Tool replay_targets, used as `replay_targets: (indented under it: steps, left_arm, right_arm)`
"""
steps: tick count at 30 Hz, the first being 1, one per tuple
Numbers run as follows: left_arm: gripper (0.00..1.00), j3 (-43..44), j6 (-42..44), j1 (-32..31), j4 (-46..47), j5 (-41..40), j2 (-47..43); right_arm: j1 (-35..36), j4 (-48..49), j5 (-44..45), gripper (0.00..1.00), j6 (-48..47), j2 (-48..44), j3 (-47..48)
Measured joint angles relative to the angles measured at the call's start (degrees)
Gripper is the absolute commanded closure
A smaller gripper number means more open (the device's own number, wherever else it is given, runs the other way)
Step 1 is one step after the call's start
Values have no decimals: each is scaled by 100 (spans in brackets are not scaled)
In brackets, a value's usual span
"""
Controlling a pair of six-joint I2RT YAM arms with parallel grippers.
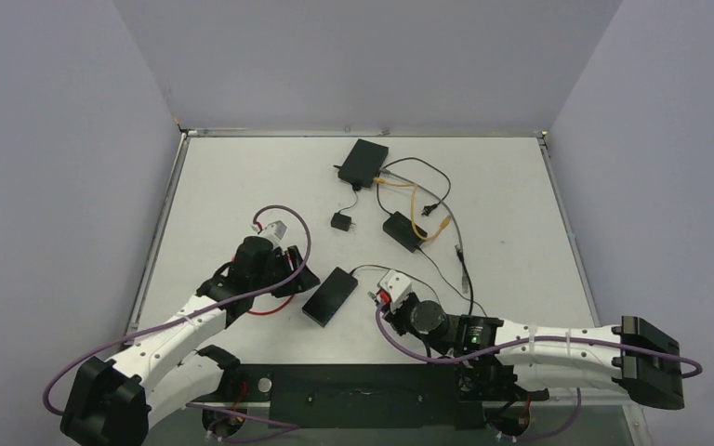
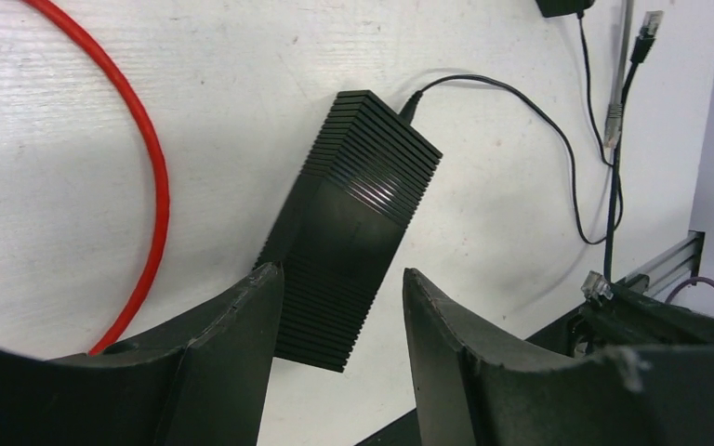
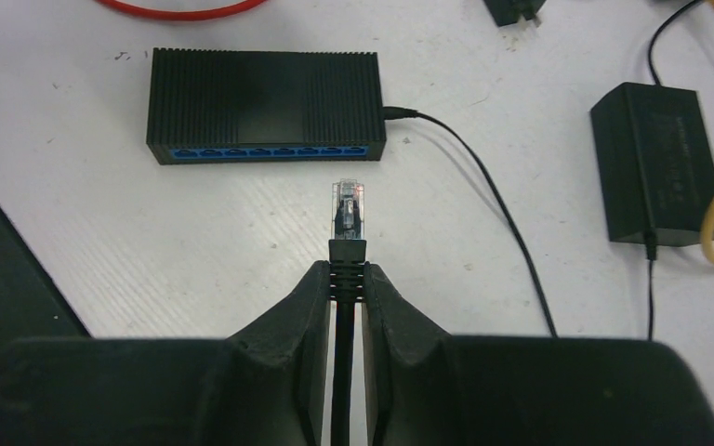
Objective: Insert the plug into the switch port
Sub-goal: Insert the connector into the switch port.
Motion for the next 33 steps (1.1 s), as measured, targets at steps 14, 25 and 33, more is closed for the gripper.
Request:
replay_targets:
  steps: [14, 25, 33]
  left_arm:
    - [52, -374, -107, 11, 254, 2, 625]
    - [52, -813, -186, 11, 699, 472, 656]
    - [52, -1071, -326, 11, 1095, 789, 656]
  right_arm:
    - [223, 1449, -509, 100, 527, 1810, -7]
    - [378, 1674, -660, 100, 560, 2739, 308]
    - [455, 1596, -717, 100, 531, 3021, 673]
